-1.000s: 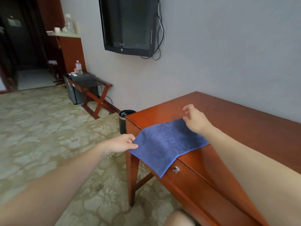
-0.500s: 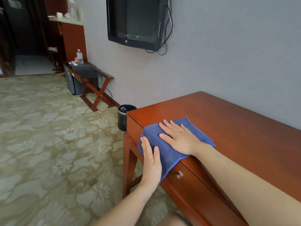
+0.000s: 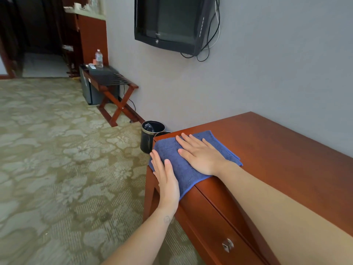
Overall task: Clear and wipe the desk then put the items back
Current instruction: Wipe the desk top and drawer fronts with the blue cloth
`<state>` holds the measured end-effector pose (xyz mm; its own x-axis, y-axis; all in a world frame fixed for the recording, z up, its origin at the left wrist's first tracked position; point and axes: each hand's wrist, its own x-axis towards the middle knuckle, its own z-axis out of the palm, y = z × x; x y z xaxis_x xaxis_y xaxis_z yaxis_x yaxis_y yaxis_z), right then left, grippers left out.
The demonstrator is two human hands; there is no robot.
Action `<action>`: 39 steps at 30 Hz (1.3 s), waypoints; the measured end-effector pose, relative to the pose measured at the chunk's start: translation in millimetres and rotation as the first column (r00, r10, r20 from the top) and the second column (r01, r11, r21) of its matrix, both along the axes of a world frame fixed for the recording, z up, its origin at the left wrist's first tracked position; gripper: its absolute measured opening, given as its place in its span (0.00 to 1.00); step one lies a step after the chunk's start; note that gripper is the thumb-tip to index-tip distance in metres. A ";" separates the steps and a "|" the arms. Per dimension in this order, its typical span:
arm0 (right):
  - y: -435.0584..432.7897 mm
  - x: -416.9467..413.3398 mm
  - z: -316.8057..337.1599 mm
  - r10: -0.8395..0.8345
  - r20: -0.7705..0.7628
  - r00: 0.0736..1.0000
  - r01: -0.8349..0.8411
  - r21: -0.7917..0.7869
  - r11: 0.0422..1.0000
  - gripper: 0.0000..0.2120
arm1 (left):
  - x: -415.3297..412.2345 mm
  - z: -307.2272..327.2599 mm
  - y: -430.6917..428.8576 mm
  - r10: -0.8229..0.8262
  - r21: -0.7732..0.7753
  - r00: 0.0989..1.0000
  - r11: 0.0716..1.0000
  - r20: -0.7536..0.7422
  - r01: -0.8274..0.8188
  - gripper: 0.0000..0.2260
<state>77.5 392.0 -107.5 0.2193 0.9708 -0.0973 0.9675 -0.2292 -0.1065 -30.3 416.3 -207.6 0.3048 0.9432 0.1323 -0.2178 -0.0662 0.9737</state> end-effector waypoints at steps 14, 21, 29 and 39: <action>11.8 1.7 -1.5 0.010 0.019 1.000 -0.010 0.000 1.000 0.25 | 13.0 -11.5 9.2 0.109 0.050 0.994 0.993 -0.005 -0.108 0.24; -39.4 -3.5 -0.1 0.000 0.017 1.000 0.000 -0.001 1.000 0.25 | 4.7 -10.6 -43.4 0.035 0.038 0.999 0.999 -0.031 -0.034 0.23; -105.6 -13.2 1.6 -0.028 0.020 0.999 0.028 -0.018 0.999 0.24 | -17.3 -8.1 -100.6 -0.187 -0.016 0.978 0.982 -0.095 0.186 0.25; -181.1 -22.3 4.0 -0.059 0.007 0.998 0.059 -0.018 0.998 0.24 | -27.7 -5.6 -173.0 -0.295 -0.056 0.953 0.955 -0.070 0.292 0.26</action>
<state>55.2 210.9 -103.5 0.2768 0.9542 -0.1132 0.9529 -0.2878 -0.0960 -58.0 243.3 -213.2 0.5765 0.8151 0.0572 -0.1453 0.0334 0.9888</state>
